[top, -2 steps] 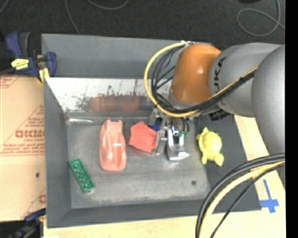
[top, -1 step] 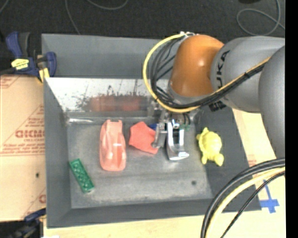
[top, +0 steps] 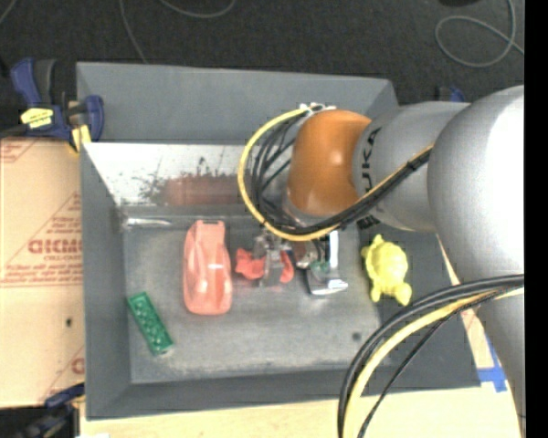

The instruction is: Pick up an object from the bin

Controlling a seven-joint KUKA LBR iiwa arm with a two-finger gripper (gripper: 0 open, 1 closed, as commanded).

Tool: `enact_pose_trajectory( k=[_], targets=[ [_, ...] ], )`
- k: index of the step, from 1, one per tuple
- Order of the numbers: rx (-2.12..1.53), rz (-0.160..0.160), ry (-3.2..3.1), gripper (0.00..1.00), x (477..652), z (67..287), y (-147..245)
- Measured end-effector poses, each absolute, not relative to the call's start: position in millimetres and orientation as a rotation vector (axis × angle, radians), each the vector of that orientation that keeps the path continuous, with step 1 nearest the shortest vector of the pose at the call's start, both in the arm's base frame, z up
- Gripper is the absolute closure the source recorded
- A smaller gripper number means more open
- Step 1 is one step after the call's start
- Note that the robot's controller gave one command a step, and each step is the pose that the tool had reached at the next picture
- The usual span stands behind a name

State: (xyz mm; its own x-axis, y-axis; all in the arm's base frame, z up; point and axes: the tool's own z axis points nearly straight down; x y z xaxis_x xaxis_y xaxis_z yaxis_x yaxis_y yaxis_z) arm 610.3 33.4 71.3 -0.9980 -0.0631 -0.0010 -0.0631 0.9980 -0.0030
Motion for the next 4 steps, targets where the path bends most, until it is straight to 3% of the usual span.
enact_pose_trajectory(
  k=[1,2,3,4],
  targets=[
    [-0.100,-0.005,3.139,1.00,610.3,71.3,33.4],
    [-0.058,-0.005,3.136,1.00,619.3,152.1,38.5],
    [-0.059,-0.005,3.136,1.00,619.3,152.1,38.3],
    [0.017,-0.005,3.131,1.00,627.9,272.8,46.4]
  ],
)
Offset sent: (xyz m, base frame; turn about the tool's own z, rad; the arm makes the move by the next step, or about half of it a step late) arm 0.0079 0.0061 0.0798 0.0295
